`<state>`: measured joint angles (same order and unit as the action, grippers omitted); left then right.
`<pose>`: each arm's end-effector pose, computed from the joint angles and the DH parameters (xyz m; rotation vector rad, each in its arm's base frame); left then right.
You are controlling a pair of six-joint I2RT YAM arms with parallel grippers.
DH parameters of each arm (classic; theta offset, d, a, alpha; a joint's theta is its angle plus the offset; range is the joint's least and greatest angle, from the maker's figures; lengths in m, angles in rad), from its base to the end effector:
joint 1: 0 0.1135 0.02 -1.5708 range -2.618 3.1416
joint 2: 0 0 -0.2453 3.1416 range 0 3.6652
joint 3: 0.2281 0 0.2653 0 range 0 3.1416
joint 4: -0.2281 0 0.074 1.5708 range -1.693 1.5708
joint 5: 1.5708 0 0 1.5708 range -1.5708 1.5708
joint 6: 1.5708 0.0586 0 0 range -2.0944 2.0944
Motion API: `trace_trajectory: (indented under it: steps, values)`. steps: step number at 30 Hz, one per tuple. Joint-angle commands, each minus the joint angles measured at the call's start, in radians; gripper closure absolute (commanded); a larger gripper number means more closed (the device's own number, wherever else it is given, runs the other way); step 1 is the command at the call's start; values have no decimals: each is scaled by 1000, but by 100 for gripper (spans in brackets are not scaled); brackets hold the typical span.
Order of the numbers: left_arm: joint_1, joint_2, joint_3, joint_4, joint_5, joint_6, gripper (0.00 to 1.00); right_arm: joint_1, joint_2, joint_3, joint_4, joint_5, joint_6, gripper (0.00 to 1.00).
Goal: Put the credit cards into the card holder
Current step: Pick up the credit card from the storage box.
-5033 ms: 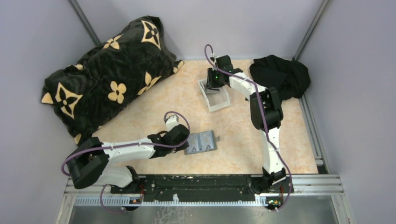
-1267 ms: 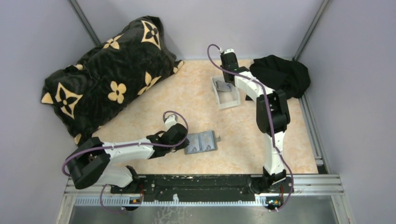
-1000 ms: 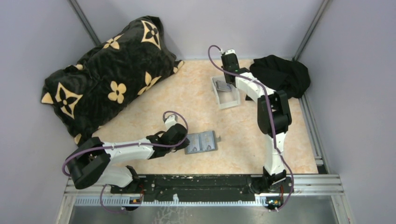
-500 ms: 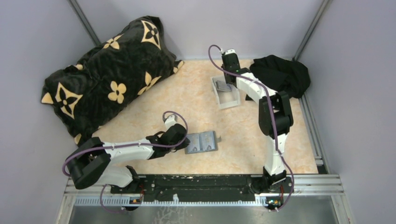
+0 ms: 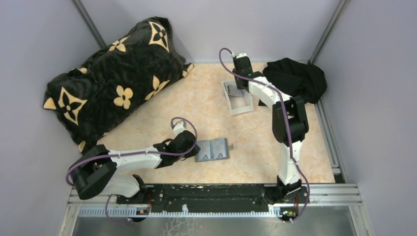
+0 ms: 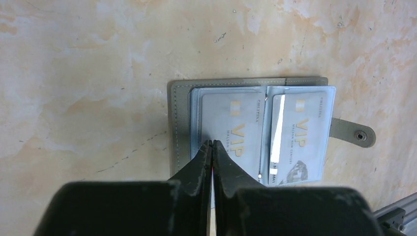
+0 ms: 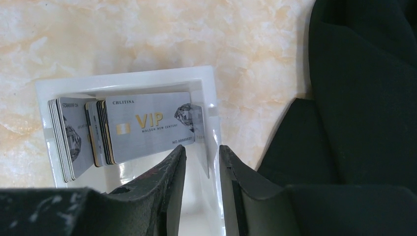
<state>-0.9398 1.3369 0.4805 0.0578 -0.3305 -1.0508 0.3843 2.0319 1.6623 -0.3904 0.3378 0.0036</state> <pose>0.1735 -0.2052 0.1035 -0.2943 2.3773 -0.5981 0.4574 0.1640 0.2067 -0.2675 2.2701 -0.1929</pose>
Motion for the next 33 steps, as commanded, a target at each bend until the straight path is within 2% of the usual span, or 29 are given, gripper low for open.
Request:
trace_trajectory:
  steps: [1, 9, 12, 15, 18, 26, 33]
  values:
    - [10, 0, -29, -39, 10, 8, 93, 3, 13, 36, 10, -23, 19, 68]
    - [14, 1, -32, -34, 13, 9, 93, -4, 30, 28, 10, -38, 27, 75]
    - [17, 5, -29, -35, 15, 13, 93, -7, 38, 28, 6, -43, 30, 84]
    - [18, 2, -28, -36, 15, 15, 93, -8, 49, 33, -6, -39, 30, 89]
    - [22, -3, -26, -41, 11, 17, 93, -10, 57, 37, -13, -32, 29, 100]
    - [28, -60, -20, -67, -31, 36, 87, -10, -32, 11, 28, -14, 12, 100]
    - [27, -139, -25, -42, -81, 80, 69, 14, -178, -24, 28, -20, 9, 100]
